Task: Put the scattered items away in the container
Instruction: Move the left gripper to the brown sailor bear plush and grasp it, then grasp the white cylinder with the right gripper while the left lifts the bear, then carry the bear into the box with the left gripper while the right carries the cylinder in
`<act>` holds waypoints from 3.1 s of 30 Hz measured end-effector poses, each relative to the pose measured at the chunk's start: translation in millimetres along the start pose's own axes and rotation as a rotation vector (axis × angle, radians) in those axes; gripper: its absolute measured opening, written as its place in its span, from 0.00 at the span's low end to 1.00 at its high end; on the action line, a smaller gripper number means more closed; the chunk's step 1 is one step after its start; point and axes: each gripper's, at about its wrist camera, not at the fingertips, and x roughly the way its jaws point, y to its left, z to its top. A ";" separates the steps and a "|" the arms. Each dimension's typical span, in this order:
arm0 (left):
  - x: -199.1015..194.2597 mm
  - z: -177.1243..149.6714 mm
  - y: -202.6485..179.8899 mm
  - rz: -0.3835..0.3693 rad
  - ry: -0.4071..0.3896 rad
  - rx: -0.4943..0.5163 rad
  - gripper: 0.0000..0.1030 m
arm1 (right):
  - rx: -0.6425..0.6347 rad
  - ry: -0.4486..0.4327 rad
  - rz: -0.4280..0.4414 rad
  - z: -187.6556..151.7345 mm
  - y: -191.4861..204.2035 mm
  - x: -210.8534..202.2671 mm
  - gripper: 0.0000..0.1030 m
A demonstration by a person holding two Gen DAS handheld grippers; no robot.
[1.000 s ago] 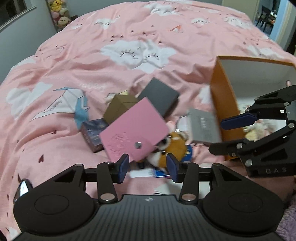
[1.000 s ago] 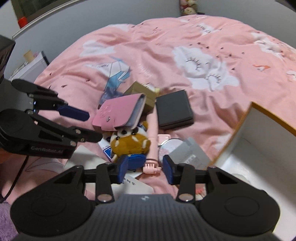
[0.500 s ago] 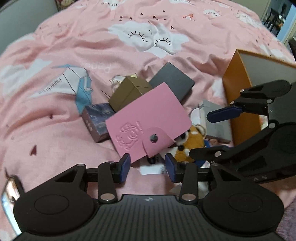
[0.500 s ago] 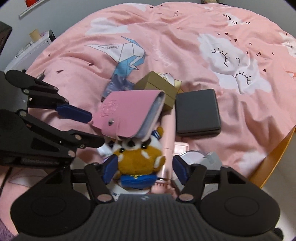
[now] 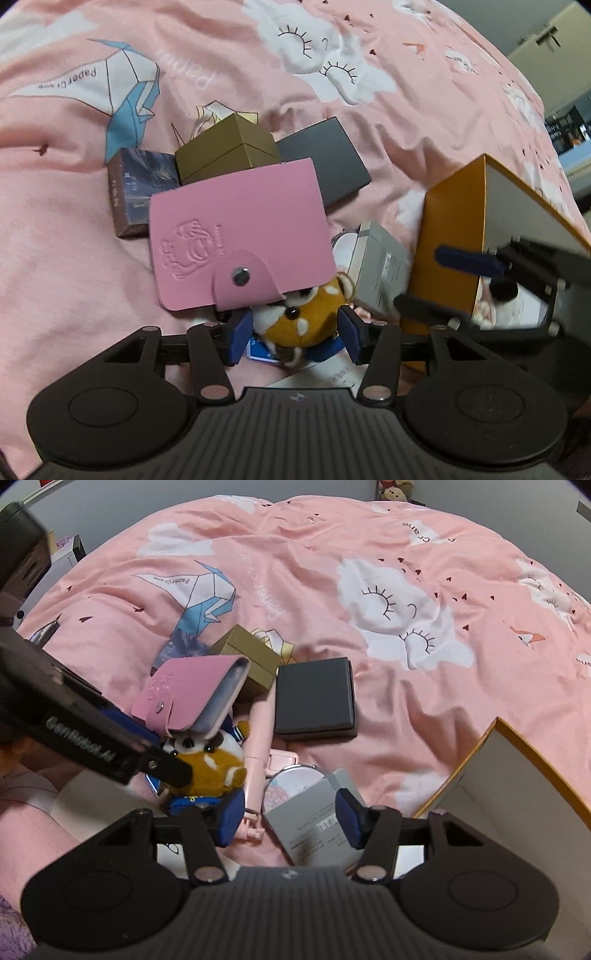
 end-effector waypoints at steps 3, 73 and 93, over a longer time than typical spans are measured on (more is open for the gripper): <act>7.2 4.7 -2.4 0.021 0.005 -0.039 0.61 | 0.000 0.002 0.009 -3.0 1.8 3.8 0.56; -110.5 -23.4 -12.1 0.090 -0.388 0.180 0.54 | -0.027 0.036 0.178 -14.5 51.1 32.4 0.41; -134.5 -25.3 -45.4 0.008 -0.458 0.255 0.54 | 0.322 -0.200 0.130 -26.2 -12.9 -73.2 0.30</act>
